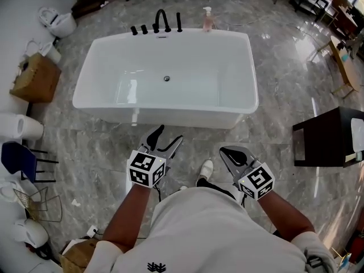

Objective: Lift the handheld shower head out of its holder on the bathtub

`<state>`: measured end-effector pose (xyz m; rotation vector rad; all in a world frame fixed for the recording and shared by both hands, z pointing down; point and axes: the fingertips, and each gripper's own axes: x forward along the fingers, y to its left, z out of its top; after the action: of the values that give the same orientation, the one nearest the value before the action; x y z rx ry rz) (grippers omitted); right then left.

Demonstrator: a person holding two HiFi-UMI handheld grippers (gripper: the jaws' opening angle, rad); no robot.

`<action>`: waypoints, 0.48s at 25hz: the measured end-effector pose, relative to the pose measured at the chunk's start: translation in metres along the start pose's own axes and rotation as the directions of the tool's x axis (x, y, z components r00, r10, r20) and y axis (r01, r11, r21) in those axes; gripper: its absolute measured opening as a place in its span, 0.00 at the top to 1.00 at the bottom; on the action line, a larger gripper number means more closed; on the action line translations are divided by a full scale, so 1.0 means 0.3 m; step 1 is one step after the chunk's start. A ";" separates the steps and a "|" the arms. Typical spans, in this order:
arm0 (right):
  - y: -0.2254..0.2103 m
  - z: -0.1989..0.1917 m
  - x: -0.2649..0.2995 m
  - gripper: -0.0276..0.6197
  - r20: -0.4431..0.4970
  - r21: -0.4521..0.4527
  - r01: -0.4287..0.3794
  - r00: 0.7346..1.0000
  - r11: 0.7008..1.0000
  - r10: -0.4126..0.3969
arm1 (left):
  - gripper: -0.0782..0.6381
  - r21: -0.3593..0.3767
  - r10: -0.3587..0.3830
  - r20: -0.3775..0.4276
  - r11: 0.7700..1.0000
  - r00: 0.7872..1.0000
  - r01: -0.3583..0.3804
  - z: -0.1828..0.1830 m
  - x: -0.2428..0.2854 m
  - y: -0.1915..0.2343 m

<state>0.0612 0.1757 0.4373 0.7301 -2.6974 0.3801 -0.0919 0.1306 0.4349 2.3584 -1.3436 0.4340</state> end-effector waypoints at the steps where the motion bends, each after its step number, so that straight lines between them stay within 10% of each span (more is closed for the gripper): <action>1: -0.041 0.006 0.000 0.94 0.004 0.008 0.002 1.000 1.000 -0.002 | 0.47 -0.001 0.008 0.000 1.000 1.000 -0.008 0.022 0.033 0.008; 12: -0.396 -0.021 -0.019 0.94 0.013 0.093 0.085 0.996 0.992 -0.087 | 0.47 0.021 0.033 -0.022 0.999 0.999 -0.032 0.184 0.361 0.104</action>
<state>0.1298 0.0813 0.4610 0.8762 -2.6677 0.4821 -0.0615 0.0090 0.4406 2.3441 -1.3753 0.4848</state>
